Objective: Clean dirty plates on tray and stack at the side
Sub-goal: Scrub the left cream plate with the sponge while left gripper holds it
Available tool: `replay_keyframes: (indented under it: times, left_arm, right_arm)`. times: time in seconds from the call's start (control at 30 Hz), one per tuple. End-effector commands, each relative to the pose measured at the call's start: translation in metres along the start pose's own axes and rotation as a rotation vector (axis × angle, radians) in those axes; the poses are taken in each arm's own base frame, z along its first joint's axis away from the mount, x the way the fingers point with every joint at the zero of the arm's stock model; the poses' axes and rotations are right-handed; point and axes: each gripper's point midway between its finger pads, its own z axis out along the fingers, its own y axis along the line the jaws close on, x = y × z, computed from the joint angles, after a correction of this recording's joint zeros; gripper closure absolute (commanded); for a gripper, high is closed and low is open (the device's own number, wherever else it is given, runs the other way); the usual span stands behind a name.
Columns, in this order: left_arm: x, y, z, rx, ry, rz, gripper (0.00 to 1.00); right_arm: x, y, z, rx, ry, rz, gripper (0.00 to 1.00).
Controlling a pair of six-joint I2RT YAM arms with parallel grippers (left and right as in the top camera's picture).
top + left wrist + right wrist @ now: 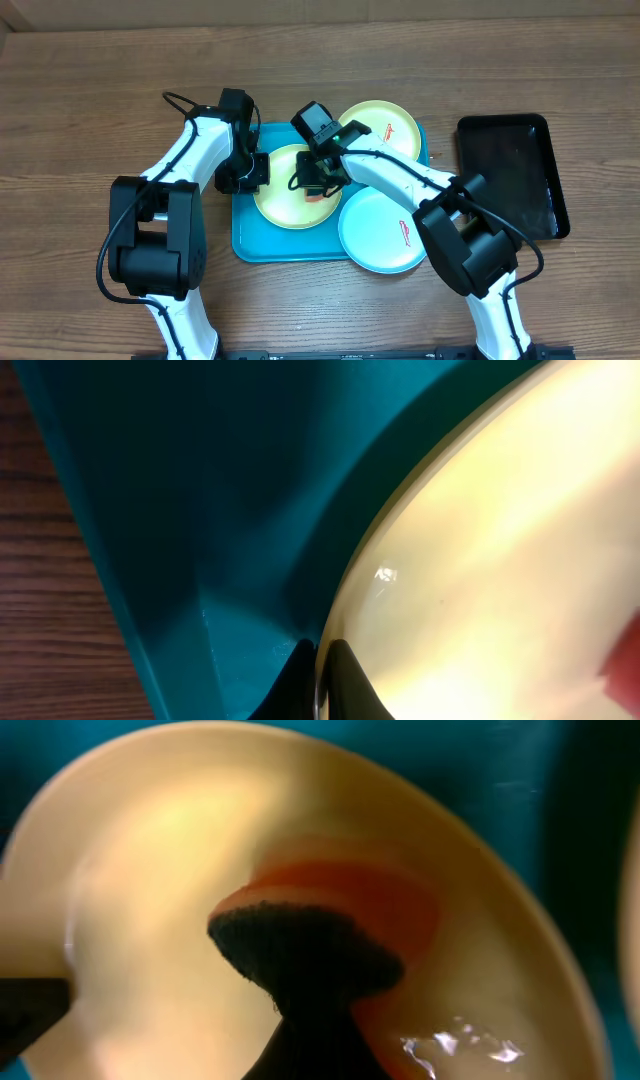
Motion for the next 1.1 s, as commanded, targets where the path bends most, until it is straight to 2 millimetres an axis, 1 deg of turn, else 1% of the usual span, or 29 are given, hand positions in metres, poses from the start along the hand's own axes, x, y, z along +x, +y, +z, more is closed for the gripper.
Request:
replay_keyframes:
  times: [0.0, 0.1, 0.2, 0.27, 0.3, 0.33, 0.37, 0.4, 0.5, 0.63, 0.7, 0.73, 0.77, 0.87, 0.93, 1.03, 1.07]
  left_arm:
    - [0.004, 0.001, 0.007, -0.001, 0.022, -0.021, 0.96]
    - [0.003, 0.0, 0.007, 0.009, 0.019, -0.021, 0.96]
    - [0.0, 0.0, 0.007, 0.01, 0.008, -0.02, 0.96]
    - [0.0, 0.001, 0.007, 0.005, 0.006, -0.022, 0.96]
    - [0.0, 0.003, 0.007, 0.002, 0.008, -0.025, 0.96]
    - [0.001, 0.004, 0.007, -0.002, 0.011, -0.028, 0.96]
    - [0.002, 0.005, 0.007, -0.003, 0.014, -0.03, 0.96]
    - [0.002, 0.007, 0.007, -0.003, 0.018, -0.034, 0.96]
    - [0.002, 0.011, 0.006, -0.004, 0.021, -0.046, 0.96]
    - [0.002, 0.018, 0.006, -0.011, 0.023, -0.062, 0.96]
    - [0.002, 0.019, 0.006, -0.01, 0.022, -0.066, 0.96]
    - [0.002, 0.019, 0.006, -0.01, 0.022, -0.067, 0.96]
    - [0.002, 0.019, 0.006, -0.01, 0.022, -0.063, 0.96]
    - [0.002, 0.019, 0.006, -0.01, 0.022, -0.062, 0.96]
    - [0.002, 0.019, 0.006, -0.01, 0.022, -0.062, 0.96]
    - [0.002, 0.019, 0.006, -0.01, 0.022, -0.058, 0.96]
    - [0.002, 0.019, 0.006, -0.01, 0.021, -0.058, 0.96]
  right_arm:
    - [0.027, 0.031, 0.02, -0.12, 0.118, 0.019, 0.96]
    - [0.035, 0.041, 0.019, -0.152, 0.147, 0.026, 0.96]
    - [0.048, 0.028, 0.019, -0.095, 0.194, 0.035, 0.96]
    - [0.05, 0.011, 0.017, -0.024, 0.198, 0.026, 0.96]
    - [0.048, 0.002, 0.015, 0.016, 0.187, 0.025, 0.96]
    - [0.043, -0.012, 0.011, 0.082, 0.16, 0.017, 0.96]
    - [0.04, -0.018, 0.01, 0.11, 0.149, 0.02, 0.96]
    - [0.034, -0.03, 0.006, 0.169, 0.121, 0.013, 0.96]
    - [0.021, -0.042, -0.001, 0.238, 0.076, -0.033, 0.96]
    - [-0.008, -0.057, -0.01, 0.358, -0.056, -0.095, 0.96]
    - [-0.02, -0.055, -0.01, 0.363, -0.105, -0.136, 0.96]
    - [-0.022, -0.054, -0.01, 0.363, -0.114, -0.142, 0.96]
    - [-0.03, -0.051, -0.01, 0.358, -0.149, -0.162, 0.96]
    - [-0.042, -0.042, -0.01, 0.327, -0.2, -0.178, 0.96]
    - [-0.046, -0.028, -0.007, 0.253, -0.209, -0.191, 0.96]
    - [-0.041, -0.002, -0.001, 0.113, -0.172, -0.213, 0.96]
    - [-0.035, 0.015, 0.0, 0.014, -0.141, -0.221, 0.96]
